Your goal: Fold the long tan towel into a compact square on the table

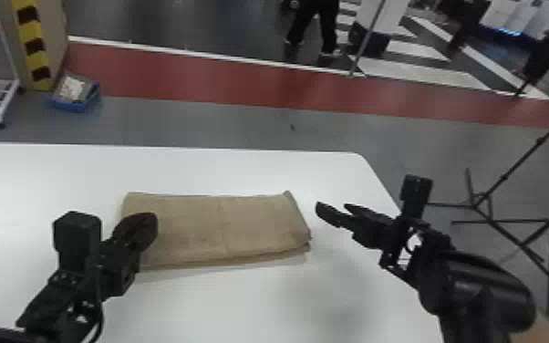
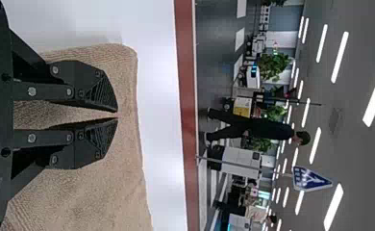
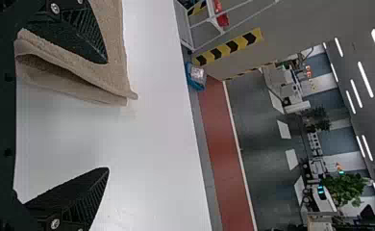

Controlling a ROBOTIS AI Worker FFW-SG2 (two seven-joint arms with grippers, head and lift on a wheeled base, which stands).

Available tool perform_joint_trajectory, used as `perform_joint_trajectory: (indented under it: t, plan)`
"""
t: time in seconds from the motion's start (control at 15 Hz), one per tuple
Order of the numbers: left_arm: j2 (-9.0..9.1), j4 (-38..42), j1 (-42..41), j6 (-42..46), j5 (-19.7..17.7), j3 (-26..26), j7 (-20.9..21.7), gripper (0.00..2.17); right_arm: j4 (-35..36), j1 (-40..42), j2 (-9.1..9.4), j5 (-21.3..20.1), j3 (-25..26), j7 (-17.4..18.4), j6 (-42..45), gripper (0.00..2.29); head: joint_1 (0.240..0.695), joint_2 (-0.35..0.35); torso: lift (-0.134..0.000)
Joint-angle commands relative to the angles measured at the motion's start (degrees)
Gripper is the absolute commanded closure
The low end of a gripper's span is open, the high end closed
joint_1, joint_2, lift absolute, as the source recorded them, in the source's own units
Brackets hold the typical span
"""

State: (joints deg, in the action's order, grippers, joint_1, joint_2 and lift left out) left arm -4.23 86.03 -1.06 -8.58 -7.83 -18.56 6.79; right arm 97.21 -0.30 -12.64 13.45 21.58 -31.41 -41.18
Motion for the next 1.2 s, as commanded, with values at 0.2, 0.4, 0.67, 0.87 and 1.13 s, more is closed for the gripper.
perform_joint_trajectory:
  t: [0.2, 0.4, 0.67, 0.87, 1.13]
  plan:
    - [-0.43, -0.4, 0.2, -3.2, 0.2, 1.1, 1.0, 2.14, -12.0, -9.3, -0.63, -1.1, -4.3, -1.7, -2.9, 0.1, 0.695, -0.297, -0.113]
    - [-0.43, -0.9, 0.1, -3.3, 0.6, 1.2, 1.0, 2.14, -14.9, -11.1, -0.28, -2.0, -5.7, -1.8, -5.2, 0.1, 0.695, -0.274, -0.113]
    - [-0.34, -1.0, 0.1, -3.5, 0.8, 1.2, 0.9, 2.14, -16.4, -11.7, -0.28, -2.0, -8.4, -1.8, -6.2, 0.15, 0.695, -0.257, -0.113]
    - [-0.17, -1.1, 0.1, -3.9, 1.1, 1.2, 0.9, 2.14, -16.1, -11.7, 0.07, -3.3, -10.5, -1.5, -8.9, 0.19, 0.695, -0.245, -0.113]
    - [-0.17, -1.7, 0.1, -3.9, 1.1, 1.2, 0.9, 2.14, -14.8, -11.7, 0.43, -4.4, -10.9, -1.6, -11.7, 0.62, 0.695, -0.231, -0.113]
